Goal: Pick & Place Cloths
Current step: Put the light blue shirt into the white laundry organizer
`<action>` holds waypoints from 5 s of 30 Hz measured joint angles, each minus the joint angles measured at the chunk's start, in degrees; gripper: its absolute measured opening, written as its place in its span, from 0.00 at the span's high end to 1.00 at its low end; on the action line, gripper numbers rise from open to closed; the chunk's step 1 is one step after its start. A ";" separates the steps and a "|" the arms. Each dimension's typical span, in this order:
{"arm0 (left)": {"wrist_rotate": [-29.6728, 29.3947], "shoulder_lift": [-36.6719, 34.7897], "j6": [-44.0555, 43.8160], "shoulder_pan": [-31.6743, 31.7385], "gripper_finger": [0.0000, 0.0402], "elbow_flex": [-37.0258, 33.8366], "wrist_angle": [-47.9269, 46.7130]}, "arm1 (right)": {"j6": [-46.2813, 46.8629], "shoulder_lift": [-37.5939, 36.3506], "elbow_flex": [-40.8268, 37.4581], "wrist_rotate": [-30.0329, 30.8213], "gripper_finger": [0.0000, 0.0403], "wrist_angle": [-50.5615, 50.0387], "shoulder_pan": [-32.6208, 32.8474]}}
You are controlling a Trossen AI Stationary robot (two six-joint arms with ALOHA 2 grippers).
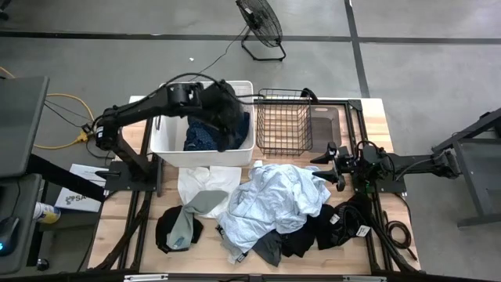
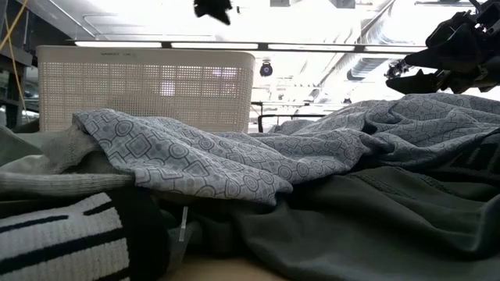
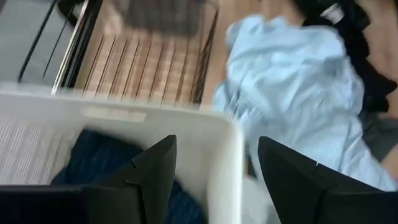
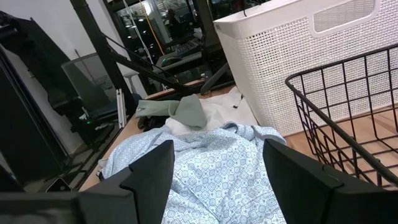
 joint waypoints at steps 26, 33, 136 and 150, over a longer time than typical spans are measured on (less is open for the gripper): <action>3.53 15.85 11.61 -11.15 0.45 -0.16 13.69 | -0.02 0.78 -0.02 0.06 0.41 -0.01 0.01; 4.94 20.19 17.05 -13.08 0.45 -0.16 16.03 | 0.01 0.79 -0.01 0.07 0.41 0.00 0.02; -58.11 6.51 18.95 -21.45 0.99 26.25 15.45 | -0.01 1.53 -0.01 0.00 0.41 -0.82 -0.01; -70.97 2.22 48.39 -21.45 0.99 26.25 45.38 | -0.01 1.53 -0.01 0.00 0.41 -1.31 0.01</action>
